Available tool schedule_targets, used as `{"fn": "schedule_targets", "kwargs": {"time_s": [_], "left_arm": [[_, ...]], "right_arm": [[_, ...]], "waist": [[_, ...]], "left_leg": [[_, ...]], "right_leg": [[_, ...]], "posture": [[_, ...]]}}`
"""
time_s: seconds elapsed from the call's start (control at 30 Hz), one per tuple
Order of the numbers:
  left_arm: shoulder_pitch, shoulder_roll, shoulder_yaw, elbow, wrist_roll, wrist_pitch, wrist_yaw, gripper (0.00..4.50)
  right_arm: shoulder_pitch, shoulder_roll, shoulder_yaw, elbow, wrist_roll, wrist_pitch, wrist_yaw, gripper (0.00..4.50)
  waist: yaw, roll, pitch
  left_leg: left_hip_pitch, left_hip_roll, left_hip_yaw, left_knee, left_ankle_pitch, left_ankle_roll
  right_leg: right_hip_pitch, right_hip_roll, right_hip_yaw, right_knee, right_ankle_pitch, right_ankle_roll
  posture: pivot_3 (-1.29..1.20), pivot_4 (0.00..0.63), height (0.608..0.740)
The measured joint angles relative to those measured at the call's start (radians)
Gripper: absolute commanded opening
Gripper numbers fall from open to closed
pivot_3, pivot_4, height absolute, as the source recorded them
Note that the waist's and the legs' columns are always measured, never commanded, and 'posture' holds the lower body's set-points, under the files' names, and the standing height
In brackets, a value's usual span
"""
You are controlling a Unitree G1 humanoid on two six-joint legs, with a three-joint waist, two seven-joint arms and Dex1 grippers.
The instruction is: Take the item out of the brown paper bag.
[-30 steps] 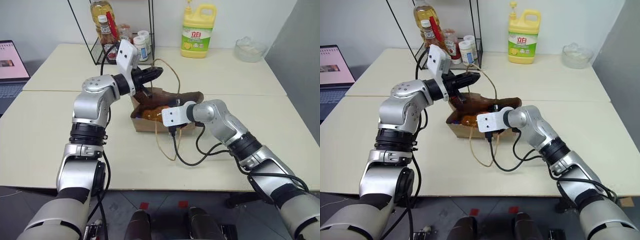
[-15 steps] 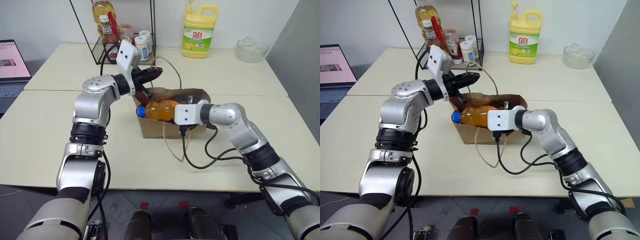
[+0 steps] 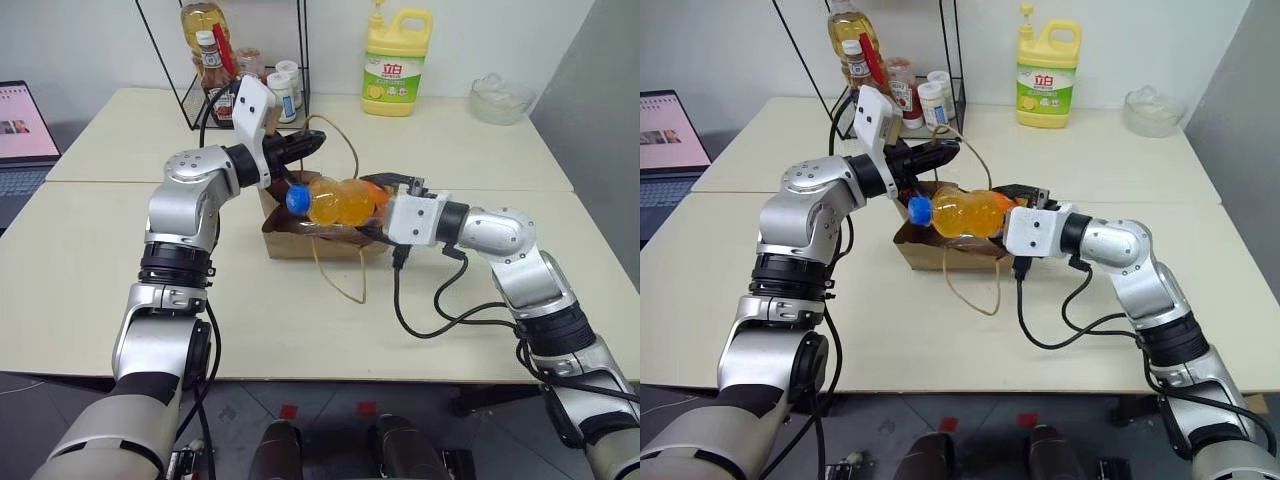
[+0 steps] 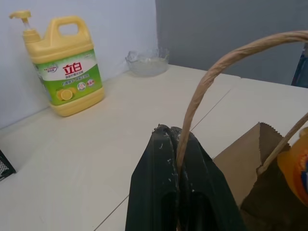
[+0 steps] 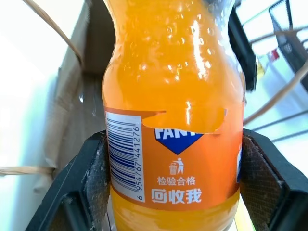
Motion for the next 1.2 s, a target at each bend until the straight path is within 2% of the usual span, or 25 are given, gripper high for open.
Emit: {"fn": "schedule_targets", "kwargs": {"time_s": [0.13, 0.23, 0.47, 0.7, 0.83, 0.97, 1.2], "left_arm": [[0.0, 0.0, -0.001, 0.0, 0.0, 0.0, -0.001, 0.0], [0.002, 0.0, -0.001, 0.0, 0.0, 0.0, -0.003, 0.0], [0.008, 0.004, -0.001, 0.0, 0.001, 0.0, -0.003, 0.0], [0.01, 0.003, -0.001, 0.002, 0.002, -0.002, -0.002, 0.0], [0.011, 0.001, -0.002, 0.002, 0.002, -0.002, -0.002, 0.0], [0.011, 0.001, -0.008, 0.002, 0.002, -0.002, -0.003, 0.0], [0.011, 0.0, -0.018, 0.003, 0.002, -0.004, -0.002, 0.0]], "right_arm": [[0.008, 0.027, -0.033, -0.008, 0.041, 0.036, -0.033, 3.16], [0.007, 0.047, -0.106, -0.035, 0.075, 0.099, -0.095, 3.16], [0.006, 0.055, -0.258, -0.101, 0.141, 0.333, -0.221, 3.16], [0.039, -0.125, -0.255, -0.011, -0.002, 0.478, -0.281, 3.16], [0.101, -0.178, -0.244, 0.064, -0.028, 0.548, -0.273, 3.16], [0.158, -0.254, -0.188, 0.11, -0.045, 0.56, -0.187, 3.16], [0.173, -0.304, -0.116, 0.17, -0.042, 0.565, -0.035, 3.16]], "waist": [[0.0, 0.0, 0.0], [0.001, 0.0, 0.0], [0.001, 0.0, 0.0], [0.007, 0.0, 0.0], [0.004, 0.0, 0.0], [0.002, 0.0, 0.0], [-0.002, 0.0, 0.0]], "left_leg": [[0.0, 0.0, 0.0, 0.0, 0.0, 0.0], [0.0, 0.0, 0.0, 0.0, 0.0, 0.0], [0.0, 0.0, 0.0, 0.0, 0.0, 0.0], [0.0, -0.001, 0.001, 0.0, 0.0, 0.0], [0.0, -0.001, 0.002, 0.0, 0.0, 0.0], [0.0, -0.001, 0.002, 0.0, 0.0, 0.001], [0.0, -0.001, 0.002, 0.0, 0.0, 0.0]], "right_leg": [[0.0, 0.0, 0.0, 0.0, 0.0, 0.0], [0.0, 0.0, 0.0, 0.0, 0.0, 0.0], [0.0, 0.0, 0.0, 0.0, 0.0, 0.0], [0.0, 0.0, 0.001, 0.0, 0.0, 0.0], [0.0, 0.0, 0.002, 0.0, 0.0, 0.0], [0.0, 0.0, 0.003, 0.0, 0.0, 0.0], [0.0, 0.0, 0.003, 0.0, 0.0, 0.0]], "posture": [[0.0, 0.15, 0.74], [0.0, 0.15, 0.74], [0.0, 0.15, 0.74], [0.0, 0.15, 0.74], [0.0, 0.15, 0.74], [0.0, 0.15, 0.74], [0.0, 0.15, 0.74]]}}
